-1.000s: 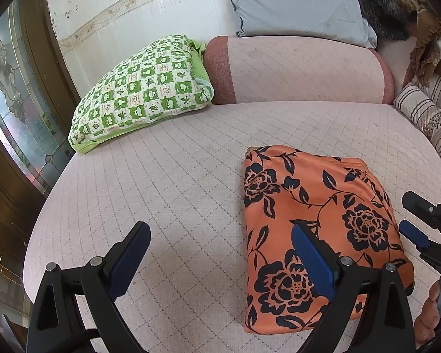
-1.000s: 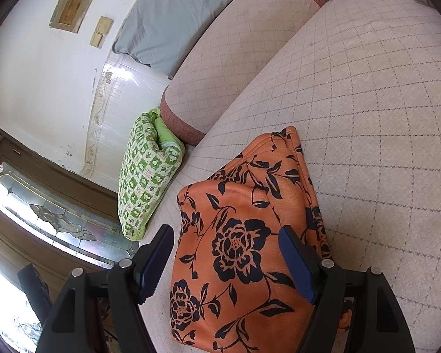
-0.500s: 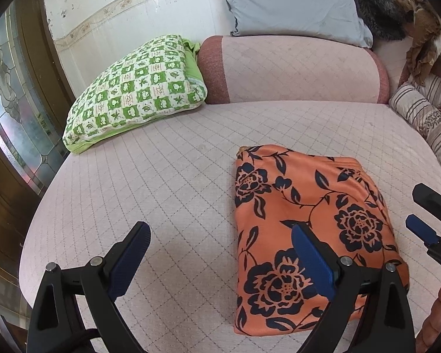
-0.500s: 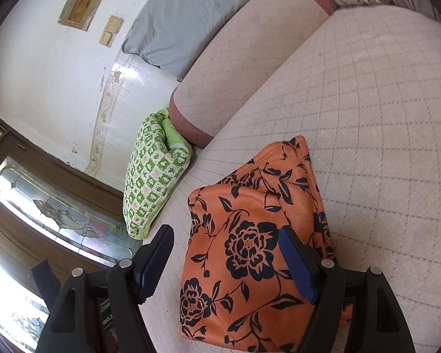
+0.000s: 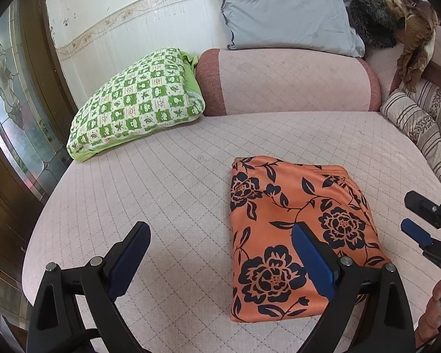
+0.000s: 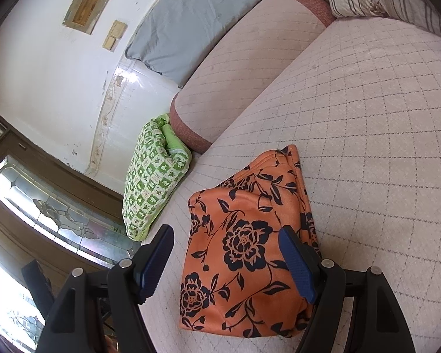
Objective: Fold small clothes
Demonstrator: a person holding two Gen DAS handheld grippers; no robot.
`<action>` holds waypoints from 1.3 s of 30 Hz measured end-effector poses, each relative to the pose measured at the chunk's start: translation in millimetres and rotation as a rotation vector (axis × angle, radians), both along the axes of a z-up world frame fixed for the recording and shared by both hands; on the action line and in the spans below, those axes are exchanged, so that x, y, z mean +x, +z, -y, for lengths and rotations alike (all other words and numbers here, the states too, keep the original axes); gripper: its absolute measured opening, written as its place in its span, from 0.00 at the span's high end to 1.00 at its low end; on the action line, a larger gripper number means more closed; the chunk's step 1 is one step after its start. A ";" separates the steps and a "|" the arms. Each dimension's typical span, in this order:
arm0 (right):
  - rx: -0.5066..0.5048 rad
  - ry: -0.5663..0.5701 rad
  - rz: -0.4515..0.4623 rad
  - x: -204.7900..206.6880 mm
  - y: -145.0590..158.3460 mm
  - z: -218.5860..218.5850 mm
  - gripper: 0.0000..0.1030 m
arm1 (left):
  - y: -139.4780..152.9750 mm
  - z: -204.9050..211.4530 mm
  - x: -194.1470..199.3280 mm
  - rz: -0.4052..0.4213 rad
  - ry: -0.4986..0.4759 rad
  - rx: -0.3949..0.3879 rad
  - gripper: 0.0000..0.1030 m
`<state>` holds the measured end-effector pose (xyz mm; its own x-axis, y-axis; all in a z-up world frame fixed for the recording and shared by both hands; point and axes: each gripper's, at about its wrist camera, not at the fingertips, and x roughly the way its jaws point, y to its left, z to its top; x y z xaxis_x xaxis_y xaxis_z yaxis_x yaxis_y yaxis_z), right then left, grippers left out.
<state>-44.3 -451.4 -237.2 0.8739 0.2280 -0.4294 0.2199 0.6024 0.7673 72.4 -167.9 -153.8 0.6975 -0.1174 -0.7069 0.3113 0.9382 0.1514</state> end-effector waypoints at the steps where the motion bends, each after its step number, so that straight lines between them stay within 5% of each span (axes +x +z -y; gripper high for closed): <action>1: -0.001 0.001 -0.001 0.1 0.2 -1.3 0.25 | 1.1 -0.3 -0.4 0.001 0.000 -0.003 0.06; 39: -0.012 0.031 -0.056 16.0 -11.6 -3.8 0.25 | -37.3 3.0 25.0 -0.070 0.017 -0.011 0.06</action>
<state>-28.2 -447.6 -248.8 0.8408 0.2493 -0.4806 0.2437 0.6183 0.7472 97.4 -170.9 -191.1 0.6485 -0.1137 -0.7526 0.3044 0.9450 0.1195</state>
